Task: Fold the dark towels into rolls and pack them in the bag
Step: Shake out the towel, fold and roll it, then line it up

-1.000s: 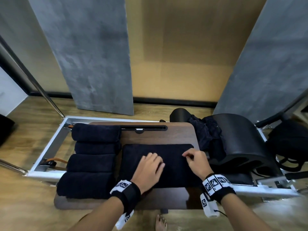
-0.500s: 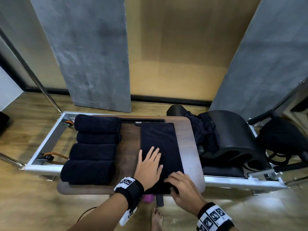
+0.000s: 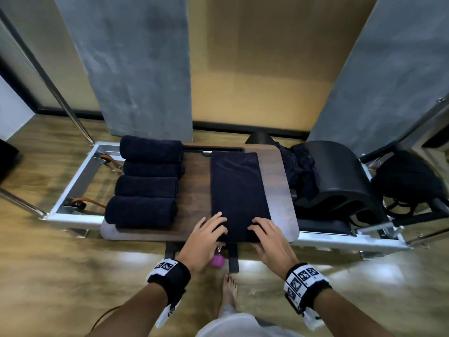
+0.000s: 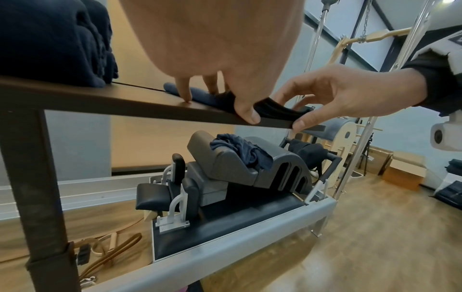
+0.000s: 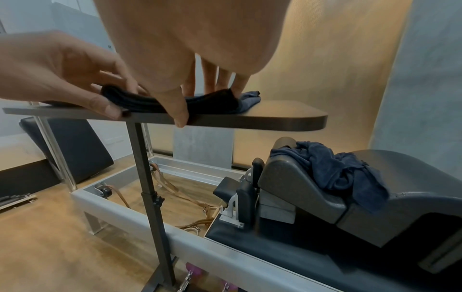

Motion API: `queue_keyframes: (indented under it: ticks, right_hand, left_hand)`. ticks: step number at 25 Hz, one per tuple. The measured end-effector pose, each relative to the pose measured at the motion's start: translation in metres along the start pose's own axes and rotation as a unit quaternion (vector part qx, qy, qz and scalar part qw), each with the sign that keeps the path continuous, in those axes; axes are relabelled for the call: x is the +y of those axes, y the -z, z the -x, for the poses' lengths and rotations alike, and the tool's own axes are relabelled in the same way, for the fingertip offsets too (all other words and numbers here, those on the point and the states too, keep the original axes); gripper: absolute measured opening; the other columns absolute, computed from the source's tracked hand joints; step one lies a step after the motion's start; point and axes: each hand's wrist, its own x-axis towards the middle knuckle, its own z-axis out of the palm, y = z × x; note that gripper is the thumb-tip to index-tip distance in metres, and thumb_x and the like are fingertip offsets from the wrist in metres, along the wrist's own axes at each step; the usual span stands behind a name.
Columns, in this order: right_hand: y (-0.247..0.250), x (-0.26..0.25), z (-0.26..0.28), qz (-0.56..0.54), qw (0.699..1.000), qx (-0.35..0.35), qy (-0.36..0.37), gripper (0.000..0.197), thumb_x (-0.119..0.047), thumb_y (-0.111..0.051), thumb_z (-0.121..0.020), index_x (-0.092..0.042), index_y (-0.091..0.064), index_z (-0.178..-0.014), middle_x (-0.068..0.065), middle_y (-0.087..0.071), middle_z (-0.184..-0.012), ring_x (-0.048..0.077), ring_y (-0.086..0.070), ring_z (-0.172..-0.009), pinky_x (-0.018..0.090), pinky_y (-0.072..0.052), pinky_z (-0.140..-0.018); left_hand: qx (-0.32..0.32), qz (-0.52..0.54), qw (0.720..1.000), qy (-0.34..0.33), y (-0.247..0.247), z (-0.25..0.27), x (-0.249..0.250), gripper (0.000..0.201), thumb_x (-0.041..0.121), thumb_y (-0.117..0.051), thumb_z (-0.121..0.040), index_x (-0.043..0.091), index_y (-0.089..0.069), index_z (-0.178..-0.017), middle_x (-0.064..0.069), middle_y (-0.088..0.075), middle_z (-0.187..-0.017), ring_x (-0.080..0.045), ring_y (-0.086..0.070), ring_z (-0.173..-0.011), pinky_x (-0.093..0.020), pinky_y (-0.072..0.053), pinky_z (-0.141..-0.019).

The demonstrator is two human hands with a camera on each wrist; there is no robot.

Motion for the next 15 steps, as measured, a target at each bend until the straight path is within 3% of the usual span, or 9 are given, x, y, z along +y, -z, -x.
queue_keyframes:
  ticks: [3, 6, 8, 10, 13, 15]
  right_hand:
    - [0.008, -0.001, -0.005, 0.003, 1.000, -0.019, 0.011, 0.040, -0.015, -0.070, -0.093, -0.018, -0.062, -0.132, -0.002, -0.052, -0.142, 0.018, -0.048, -0.133, 0.035, -0.044, -0.112]
    - [0.015, -0.003, -0.009, -0.043, 0.999, -0.008, 0.009, 0.029, -0.016, -0.059, -0.102, -0.018, -0.062, -0.131, -0.004, -0.057, -0.128, 0.016, -0.054, -0.116, 0.035, -0.049, -0.102]
    - [0.018, -0.004, -0.013, -0.099, 0.994, -0.009, -0.046, 0.034, -0.017, -0.054, -0.105, -0.025, -0.050, -0.138, -0.003, -0.058, -0.122, 0.016, -0.057, -0.108, 0.035, -0.051, -0.096]
    - [0.019, -0.005, -0.017, -0.116, 0.991, 0.000, -0.071, 0.032, -0.016, -0.053, -0.105, -0.029, -0.046, -0.134, -0.004, -0.058, -0.113, 0.018, -0.058, -0.100, 0.037, -0.052, -0.089]
    - [0.013, -0.009, -0.021, -0.041, 0.998, 0.046, -0.014, 0.018, -0.012, -0.059, -0.103, -0.014, -0.065, -0.120, 0.002, -0.062, -0.109, 0.023, -0.059, -0.098, 0.043, -0.055, -0.085]
    - [0.009, -0.009, -0.019, 0.011, 0.999, 0.047, 0.001, 0.028, -0.025, -0.070, -0.099, -0.009, -0.070, -0.122, 0.007, -0.063, -0.124, 0.026, -0.060, -0.114, 0.042, -0.055, -0.095]
  left_hand:
    - [0.094, 0.047, 0.994, 0.000, 0.003, 0.004, -0.001, 0.012, 0.010, -0.073, -0.093, 0.017, -0.073, -0.103, 0.005, -0.064, -0.128, -0.018, -0.052, -0.137, -0.044, -0.045, -0.107]
    - [0.134, 0.083, 0.984, 0.077, 0.005, -0.002, -0.003, 0.005, 0.021, -0.070, -0.098, 0.023, -0.075, -0.099, 0.019, -0.065, -0.106, -0.008, -0.054, -0.112, -0.042, -0.044, -0.092]
    - [0.134, 0.120, 0.974, 0.141, 0.004, -0.008, -0.008, 0.007, 0.028, -0.069, -0.101, 0.029, -0.076, -0.101, 0.025, -0.065, -0.095, -0.006, -0.055, -0.100, -0.041, -0.040, -0.090]
    - [0.126, 0.151, 0.960, 0.199, 0.002, -0.014, -0.012, 0.006, 0.037, -0.067, -0.101, 0.037, -0.073, -0.102, 0.028, -0.065, -0.085, -0.003, -0.057, -0.090, -0.039, -0.036, -0.090]
    - [0.116, 0.179, 0.940, 0.266, 0.002, -0.023, -0.014, 0.008, 0.046, -0.065, -0.098, 0.043, -0.058, -0.100, 0.017, -0.068, -0.076, 0.003, -0.059, -0.079, -0.037, -0.033, -0.091]
    - [0.117, 0.194, 0.923, 0.312, 0.005, -0.032, -0.013, 0.017, 0.046, -0.068, -0.096, 0.042, -0.052, -0.093, 0.014, -0.068, -0.077, 0.006, -0.056, -0.080, -0.037, -0.030, -0.091]
